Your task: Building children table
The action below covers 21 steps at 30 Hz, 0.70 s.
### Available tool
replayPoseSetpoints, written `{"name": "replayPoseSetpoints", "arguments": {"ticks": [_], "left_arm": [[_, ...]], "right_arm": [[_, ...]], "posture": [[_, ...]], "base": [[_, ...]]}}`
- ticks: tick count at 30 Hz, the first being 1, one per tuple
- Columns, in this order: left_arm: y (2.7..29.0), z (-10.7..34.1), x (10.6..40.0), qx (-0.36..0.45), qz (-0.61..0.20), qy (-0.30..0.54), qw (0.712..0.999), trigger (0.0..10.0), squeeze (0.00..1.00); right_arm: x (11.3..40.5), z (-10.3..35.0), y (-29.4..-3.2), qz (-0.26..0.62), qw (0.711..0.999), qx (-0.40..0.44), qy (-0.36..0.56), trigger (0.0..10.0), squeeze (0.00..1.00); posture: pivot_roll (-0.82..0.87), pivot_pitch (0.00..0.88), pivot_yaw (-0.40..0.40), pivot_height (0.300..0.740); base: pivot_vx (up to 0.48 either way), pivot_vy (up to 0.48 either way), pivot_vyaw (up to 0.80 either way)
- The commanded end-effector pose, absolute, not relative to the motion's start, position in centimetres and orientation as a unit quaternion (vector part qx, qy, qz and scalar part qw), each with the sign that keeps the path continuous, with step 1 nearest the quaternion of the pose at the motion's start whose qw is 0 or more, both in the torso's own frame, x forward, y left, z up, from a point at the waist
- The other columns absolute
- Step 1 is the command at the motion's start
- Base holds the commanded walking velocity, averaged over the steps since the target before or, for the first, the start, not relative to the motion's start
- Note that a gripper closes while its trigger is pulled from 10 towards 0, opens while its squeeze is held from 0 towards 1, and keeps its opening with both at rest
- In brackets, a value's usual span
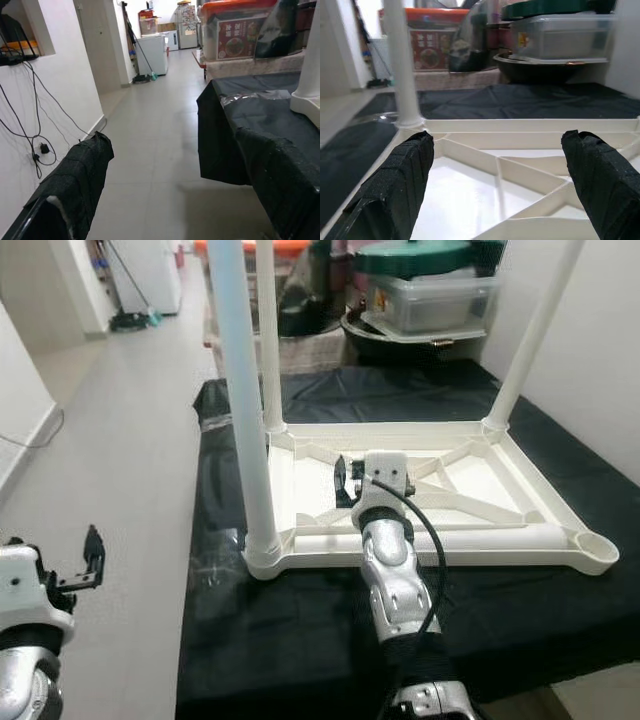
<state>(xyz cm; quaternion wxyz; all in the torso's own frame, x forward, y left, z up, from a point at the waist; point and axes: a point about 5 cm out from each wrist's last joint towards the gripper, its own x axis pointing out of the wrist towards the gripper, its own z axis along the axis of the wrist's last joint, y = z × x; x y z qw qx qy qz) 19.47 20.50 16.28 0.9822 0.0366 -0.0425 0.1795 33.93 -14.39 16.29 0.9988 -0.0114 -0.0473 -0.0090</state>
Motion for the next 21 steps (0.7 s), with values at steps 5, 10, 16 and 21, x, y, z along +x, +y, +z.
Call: {"name": "replayPoseSetpoints", "arguments": {"ticks": [5, 10, 16, 21], "left_arm": [[19.9, 14.9, 19.2, 0.026, 0.146, -0.011, 0.989, 10.0, 0.0], [18.0, 13.0, 18.6, -0.005, 0.063, 0.03, 0.998, 10.0, 0.0], [15.6, 11.9, 17.8, -0.038, -0.029, 0.055, 0.997, 10.0, 0.0], [12.8, 11.8, 17.0, -0.05, -0.123, 0.059, 0.989, 10.0, 0.0]], "right_arm": [[35.4, 16.1, -16.0, 0.04, 0.999, -0.015, -0.029, 10.0, 0.0], [36.5, 17.0, -21.3, 0.077, 0.997, -0.022, -0.005, 10.0, 0.0], [35.4, 17.7, -23.4, 0.244, 0.969, -0.02, 0.045, 10.0, 0.0], [35.2, 19.7, -21.1, 0.387, 0.922, 0.031, 0.016, 10.0, 1.0]], "posture": [[0.01, 0.004, -0.011, 0.74], [0.01, 0.006, -0.012, 0.74], [0.0, 0.013, -0.004, 0.74], [0.0, 0.01, -0.003, 0.74]], "base": [[0.0, 0.0, 0.0], [0.0, 0.0, 0.0], [0.0, 0.0, 0.0], [0.0, 0.0, 0.0]]}}
